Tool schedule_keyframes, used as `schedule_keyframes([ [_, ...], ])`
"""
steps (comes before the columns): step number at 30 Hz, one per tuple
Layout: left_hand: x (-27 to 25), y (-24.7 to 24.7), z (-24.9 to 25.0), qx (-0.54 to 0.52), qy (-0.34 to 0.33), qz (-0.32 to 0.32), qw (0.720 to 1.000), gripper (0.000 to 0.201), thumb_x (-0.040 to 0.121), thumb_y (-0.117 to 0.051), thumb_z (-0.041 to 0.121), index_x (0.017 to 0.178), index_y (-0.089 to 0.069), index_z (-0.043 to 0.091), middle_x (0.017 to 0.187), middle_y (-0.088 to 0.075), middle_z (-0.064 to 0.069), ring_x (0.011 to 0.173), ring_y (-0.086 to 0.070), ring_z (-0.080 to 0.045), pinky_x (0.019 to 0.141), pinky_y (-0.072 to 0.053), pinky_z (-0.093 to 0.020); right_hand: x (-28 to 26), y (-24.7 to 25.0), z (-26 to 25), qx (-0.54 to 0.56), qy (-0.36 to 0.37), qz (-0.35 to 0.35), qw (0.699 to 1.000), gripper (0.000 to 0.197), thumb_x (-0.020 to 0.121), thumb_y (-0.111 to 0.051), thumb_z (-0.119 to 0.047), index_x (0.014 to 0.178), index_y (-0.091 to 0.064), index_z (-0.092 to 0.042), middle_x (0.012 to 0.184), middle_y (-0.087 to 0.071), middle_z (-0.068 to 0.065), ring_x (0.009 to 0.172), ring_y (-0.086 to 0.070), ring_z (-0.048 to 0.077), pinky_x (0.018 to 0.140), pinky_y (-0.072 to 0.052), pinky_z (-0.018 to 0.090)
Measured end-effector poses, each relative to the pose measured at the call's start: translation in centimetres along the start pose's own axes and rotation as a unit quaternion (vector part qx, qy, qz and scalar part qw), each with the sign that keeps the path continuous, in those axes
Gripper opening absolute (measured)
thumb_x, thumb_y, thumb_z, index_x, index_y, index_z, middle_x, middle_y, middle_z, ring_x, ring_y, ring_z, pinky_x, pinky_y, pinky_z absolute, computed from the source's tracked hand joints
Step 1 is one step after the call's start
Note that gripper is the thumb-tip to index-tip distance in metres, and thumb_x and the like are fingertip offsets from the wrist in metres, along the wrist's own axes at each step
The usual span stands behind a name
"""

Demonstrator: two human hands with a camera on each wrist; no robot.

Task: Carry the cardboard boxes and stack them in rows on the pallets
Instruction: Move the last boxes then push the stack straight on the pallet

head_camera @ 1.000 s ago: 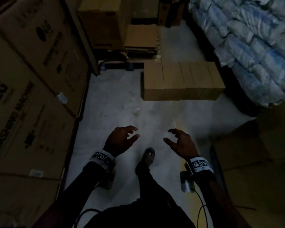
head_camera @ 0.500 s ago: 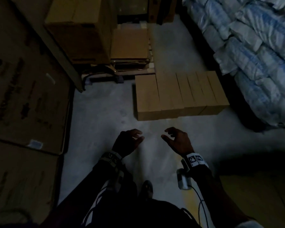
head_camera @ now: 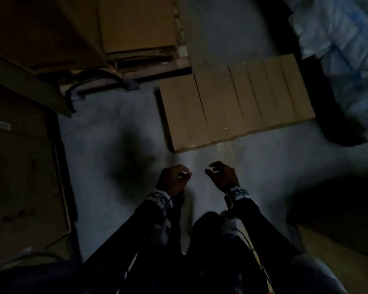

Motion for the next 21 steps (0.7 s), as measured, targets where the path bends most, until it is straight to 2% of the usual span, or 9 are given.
schedule_keyframes([
  [3,7.2,-2.2,-3.5,0.080,0.016,-0.066,0.994,0.026,0.098,-0.065,0.035,0.115,-0.071,0.016,0.114,-0.074,-0.004,0.108,-0.067,-0.022,0.101,-0.043,-0.029,7.2,-3.1,0.2,-0.013,-0.039,-0.032,0.999,0.041,0.095,-0.070,-0.044,0.127,-0.065,-0.019,0.124,-0.069,0.011,0.117,-0.064,0.028,0.095,-0.052,0.036],
  [5,12.9,-3.9,-6.4,0.133,0.024,-0.099,0.986,0.032,0.100,-0.058,0.044,0.123,-0.067,0.024,0.123,-0.069,0.004,0.115,-0.063,-0.019,0.093,-0.038,-0.022,13.0,-5.2,1.0,0.001,-0.070,-0.051,0.996,0.043,0.096,-0.070,-0.041,0.130,-0.063,-0.017,0.128,-0.067,0.013,0.122,-0.061,0.030,0.098,-0.049,0.035],
  [7,17.9,-5.3,-9.6,0.109,0.073,-0.115,0.985,0.032,0.099,-0.060,0.044,0.126,-0.065,0.027,0.121,-0.068,0.006,0.112,-0.065,-0.018,0.085,-0.039,-0.020,18.5,-7.4,2.7,0.031,-0.106,-0.054,0.992,0.046,0.096,-0.071,-0.038,0.133,-0.060,-0.014,0.132,-0.063,0.014,0.124,-0.059,0.031,0.095,-0.046,0.032],
  [9,22.1,-6.6,-12.8,0.066,0.123,-0.118,0.983,0.035,0.097,-0.063,0.042,0.128,-0.063,0.026,0.114,-0.070,0.001,0.107,-0.067,-0.021,0.085,-0.047,-0.023,23.5,-9.2,4.6,0.053,-0.131,-0.030,0.989,0.052,0.095,-0.071,-0.039,0.138,-0.055,-0.013,0.134,-0.060,0.016,0.124,-0.059,0.034,0.092,-0.045,0.033],
  [12,28.3,-7.9,-17.7,0.007,0.185,-0.074,0.980,0.042,0.093,-0.069,0.045,0.132,-0.058,0.032,0.106,-0.067,0.002,0.107,-0.065,-0.022,0.094,-0.054,-0.038,30.6,-11.4,8.3,0.087,-0.168,0.032,0.981,0.064,0.094,-0.071,-0.042,0.146,-0.046,-0.014,0.142,-0.055,0.018,0.129,-0.054,0.037,0.097,-0.045,0.040],
  [15,32.7,-9.4,-20.5,-0.033,0.232,-0.037,0.971,0.069,0.095,-0.067,0.046,0.154,-0.034,0.034,0.127,-0.061,-0.007,0.122,-0.057,-0.032,0.101,-0.049,-0.042,35.7,-12.7,11.8,0.100,-0.182,0.065,0.976,0.071,0.095,-0.070,-0.041,0.153,-0.035,-0.016,0.148,-0.049,0.020,0.135,-0.048,0.038,0.097,-0.042,0.041],
  [18,36.5,-11.0,-22.4,0.006,0.239,-0.013,0.971,0.087,0.095,-0.058,0.061,0.162,-0.008,0.036,0.156,-0.041,-0.016,0.132,-0.049,-0.043,0.100,-0.044,-0.046,39.4,-13.9,14.2,0.078,-0.169,0.073,0.980,0.080,0.093,-0.070,-0.047,0.156,-0.028,-0.022,0.144,-0.051,0.020,0.133,-0.048,0.039,0.095,-0.043,0.042],
  [20,38.2,-12.2,-22.5,0.023,0.217,-0.022,0.976,0.082,0.099,-0.053,0.059,0.163,-0.010,0.030,0.161,-0.034,-0.015,0.136,-0.046,-0.043,0.107,-0.042,-0.048,41.1,-14.7,14.9,0.052,-0.150,0.067,0.985,0.086,0.090,-0.070,-0.056,0.157,-0.024,-0.029,0.140,-0.052,0.017,0.130,-0.049,0.038,0.095,-0.045,0.044],
  [21,38.8,-13.0,-22.6,0.026,0.209,-0.040,0.977,0.074,0.102,-0.050,0.055,0.162,-0.019,0.025,0.161,-0.035,-0.015,0.138,-0.046,-0.041,0.111,-0.040,-0.046,41.7,-15.0,15.2,0.035,-0.141,0.064,0.987,0.089,0.088,-0.070,-0.059,0.158,-0.021,-0.031,0.139,-0.051,0.016,0.129,-0.049,0.038,0.097,-0.045,0.046],
])
Point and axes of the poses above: each hand's wrist, its own x-axis towards the middle knuckle, its own y-axis out of the back of the hand, z = x × y, the point moved 7 cm from there along x, towards the middle knuckle
